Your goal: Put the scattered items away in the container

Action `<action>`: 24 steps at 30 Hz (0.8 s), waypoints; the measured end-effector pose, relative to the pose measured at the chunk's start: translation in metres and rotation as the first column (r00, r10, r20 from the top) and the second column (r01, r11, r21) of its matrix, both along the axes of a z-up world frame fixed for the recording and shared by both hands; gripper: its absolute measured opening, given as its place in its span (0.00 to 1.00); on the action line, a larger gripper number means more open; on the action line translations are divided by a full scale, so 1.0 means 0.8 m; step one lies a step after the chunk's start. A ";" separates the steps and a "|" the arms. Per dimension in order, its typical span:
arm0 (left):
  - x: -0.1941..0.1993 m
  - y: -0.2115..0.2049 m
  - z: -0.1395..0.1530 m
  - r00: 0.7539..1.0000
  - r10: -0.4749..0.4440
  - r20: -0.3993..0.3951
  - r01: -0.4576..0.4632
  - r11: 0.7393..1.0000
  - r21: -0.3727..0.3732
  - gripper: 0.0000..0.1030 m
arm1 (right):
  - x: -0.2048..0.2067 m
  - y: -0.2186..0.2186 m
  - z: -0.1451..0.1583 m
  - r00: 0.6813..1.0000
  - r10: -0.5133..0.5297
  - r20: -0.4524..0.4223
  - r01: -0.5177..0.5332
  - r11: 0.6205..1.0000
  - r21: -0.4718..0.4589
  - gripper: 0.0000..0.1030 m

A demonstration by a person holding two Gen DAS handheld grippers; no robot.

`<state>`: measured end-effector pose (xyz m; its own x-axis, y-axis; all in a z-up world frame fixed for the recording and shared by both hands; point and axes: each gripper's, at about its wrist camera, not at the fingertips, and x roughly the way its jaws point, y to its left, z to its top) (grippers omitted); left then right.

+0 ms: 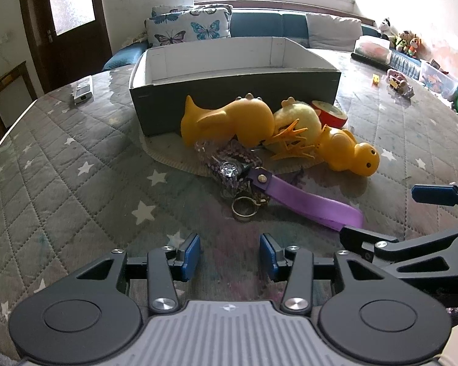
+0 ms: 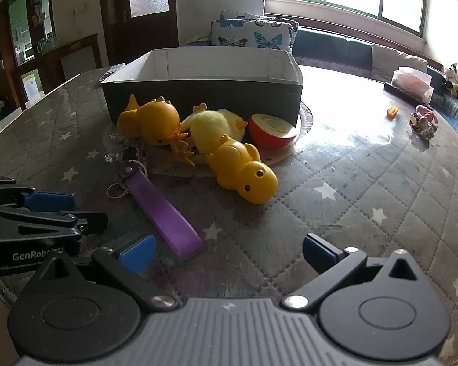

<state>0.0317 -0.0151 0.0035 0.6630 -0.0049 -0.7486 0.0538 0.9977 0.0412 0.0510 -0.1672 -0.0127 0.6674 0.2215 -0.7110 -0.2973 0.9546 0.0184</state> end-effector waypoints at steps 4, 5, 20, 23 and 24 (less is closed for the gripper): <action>0.004 0.001 0.000 1.000 0.000 -0.004 0.000 1.000 -0.004 0.47 | 0.005 0.001 0.001 1.000 0.003 -0.001 -0.003 1.000 -0.001 1.00; 0.005 0.002 0.001 1.000 0.000 -0.006 0.000 1.000 -0.006 0.47 | 0.007 0.001 0.001 1.000 0.003 -0.002 -0.003 1.000 0.000 1.00; 0.027 0.013 0.004 1.000 0.014 -0.026 -0.014 1.000 -0.002 0.45 | 0.036 0.007 0.008 1.000 0.025 -0.002 -0.025 1.000 -0.004 0.99; 0.031 0.019 0.004 0.999 0.021 -0.029 -0.021 1.000 -0.007 0.44 | 0.041 0.008 0.008 0.999 0.032 -0.006 -0.032 0.999 -0.001 0.96; 0.033 0.021 0.005 0.999 0.023 -0.029 -0.024 1.000 -0.007 0.44 | 0.042 0.008 0.009 0.999 0.036 -0.006 -0.036 0.999 0.003 0.95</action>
<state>0.0578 0.0016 0.0071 0.6409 0.0047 -0.7676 0.0314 0.9990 0.0323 0.0842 -0.1607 -0.0059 0.6545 0.2473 -0.7145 -0.3309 0.9434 0.0234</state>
